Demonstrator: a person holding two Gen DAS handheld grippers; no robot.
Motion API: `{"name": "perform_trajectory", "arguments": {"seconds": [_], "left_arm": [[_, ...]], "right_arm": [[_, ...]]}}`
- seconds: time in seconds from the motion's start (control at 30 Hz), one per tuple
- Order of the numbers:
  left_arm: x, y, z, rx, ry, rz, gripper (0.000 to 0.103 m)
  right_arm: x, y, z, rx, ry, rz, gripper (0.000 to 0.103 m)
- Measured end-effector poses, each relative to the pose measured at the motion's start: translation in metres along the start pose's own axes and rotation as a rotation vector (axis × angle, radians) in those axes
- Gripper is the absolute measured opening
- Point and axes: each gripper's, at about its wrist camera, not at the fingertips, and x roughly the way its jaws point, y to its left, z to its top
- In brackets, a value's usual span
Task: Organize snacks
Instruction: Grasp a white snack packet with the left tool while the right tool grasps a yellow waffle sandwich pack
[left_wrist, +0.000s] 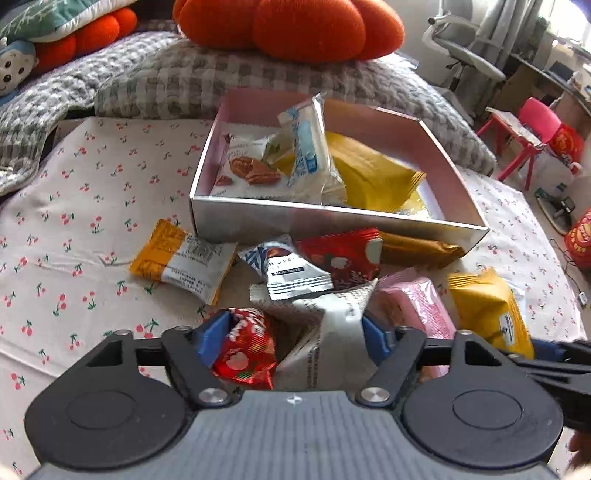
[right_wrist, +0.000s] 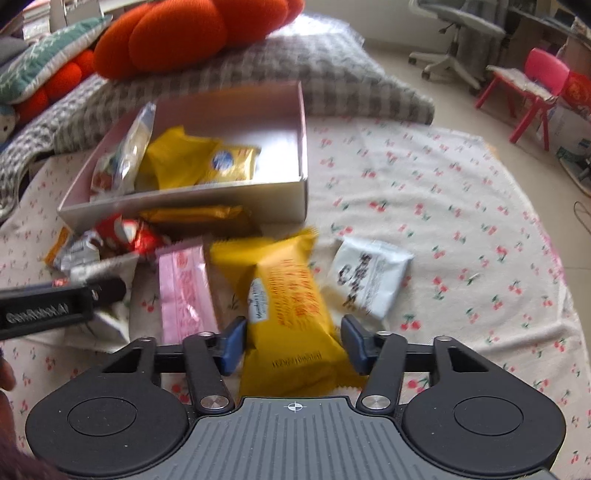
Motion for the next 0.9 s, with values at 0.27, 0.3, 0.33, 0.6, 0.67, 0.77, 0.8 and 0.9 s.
{"name": "perform_trajectory", "arguments": {"seconds": [0.27, 0.3, 0.33, 0.6, 0.67, 0.77, 0.8, 0.9], "left_arm": [[-0.016, 0.033, 0.008, -0.131, 0.001, -0.097, 0.037], [-0.016, 0.037, 0.009, -0.158, 0.007, -0.112, 0.035], [-0.017, 0.04, 0.01, -0.18, 0.009, -0.124, 0.034], [-0.027, 0.058, 0.014, -0.261, 0.004, -0.189, 0.019], [-0.025, 0.06, 0.016, -0.262, 0.009, -0.192, 0.021], [-0.017, 0.061, 0.02, -0.274, 0.03, -0.221, 0.034], [-0.015, 0.06, 0.022, -0.277, 0.032, -0.222, 0.04], [-0.005, 0.053, 0.025, -0.257, 0.032, -0.227, 0.05]], "right_arm": [[-0.006, -0.017, -0.001, 0.135, 0.039, 0.083, 0.042], [-0.008, -0.017, -0.001, 0.138, 0.037, 0.086, 0.041], [-0.01, -0.017, -0.001, 0.141, 0.033, 0.09, 0.041], [-0.026, -0.016, -0.002, 0.148, -0.007, 0.127, 0.041], [-0.027, -0.016, -0.002, 0.146, -0.008, 0.129, 0.041], [-0.027, -0.016, -0.001, 0.156, -0.007, 0.131, 0.041], [-0.027, -0.016, -0.001, 0.156, -0.009, 0.132, 0.041], [-0.028, -0.013, 0.0, 0.144, -0.013, 0.134, 0.041]]}}
